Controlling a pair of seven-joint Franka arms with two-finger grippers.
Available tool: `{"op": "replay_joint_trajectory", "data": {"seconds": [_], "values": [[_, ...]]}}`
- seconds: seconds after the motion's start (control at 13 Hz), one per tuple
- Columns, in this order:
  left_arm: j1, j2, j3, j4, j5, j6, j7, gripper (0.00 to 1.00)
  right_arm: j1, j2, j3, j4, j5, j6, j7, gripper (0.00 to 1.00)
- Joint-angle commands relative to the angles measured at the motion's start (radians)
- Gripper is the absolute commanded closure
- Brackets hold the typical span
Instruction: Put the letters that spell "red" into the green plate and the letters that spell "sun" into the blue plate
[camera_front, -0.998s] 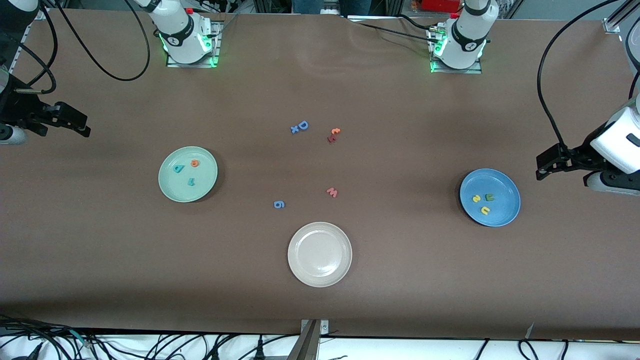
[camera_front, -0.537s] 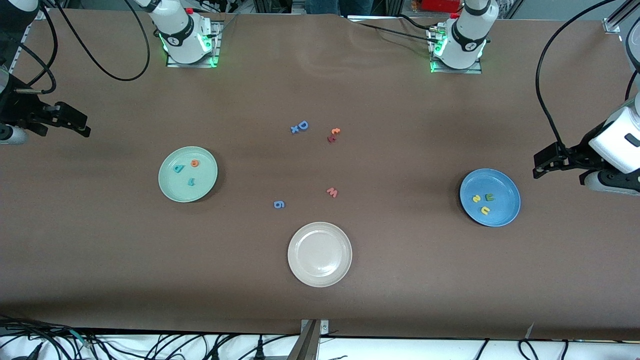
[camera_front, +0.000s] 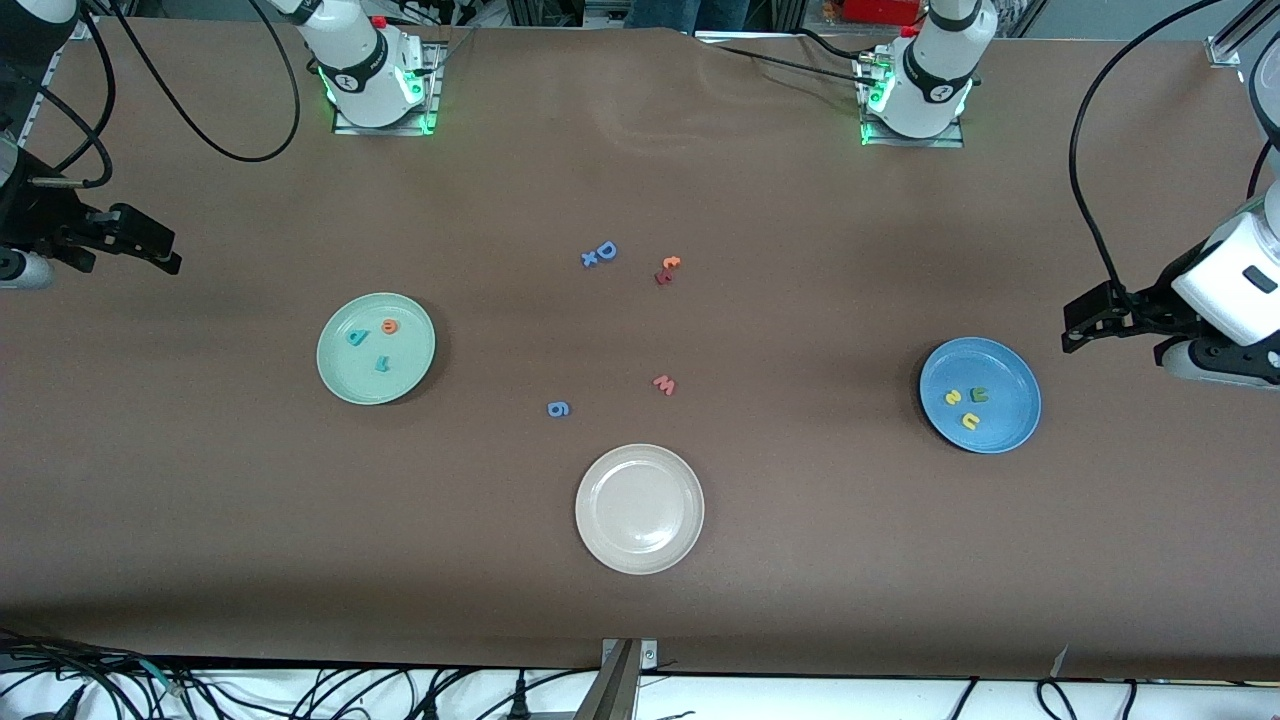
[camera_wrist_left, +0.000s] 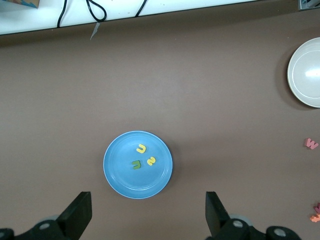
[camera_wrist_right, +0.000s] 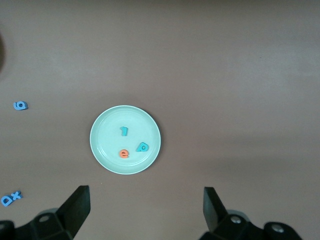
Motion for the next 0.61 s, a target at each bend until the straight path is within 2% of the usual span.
{"op": "replay_joint_trajectory", "data": {"seconds": [0.0, 0.23, 0.54], "values": [[0.008, -0.047, -0.001, -0.010, -0.031, -0.036, 0.001, 0.00, -0.015, -0.015, 0.013, -0.013, 0.002, 0.003, -0.013, 0.00], [-0.001, -0.070, -0.003, -0.013, -0.029, -0.103, 0.000, 0.00, -0.015, -0.015, 0.013, -0.013, 0.002, 0.003, -0.014, 0.00], [0.000, -0.097, -0.003, -0.044, -0.031, -0.117, 0.000, 0.00, -0.015, -0.015, 0.013, -0.013, 0.002, 0.003, -0.014, 0.00]]}}
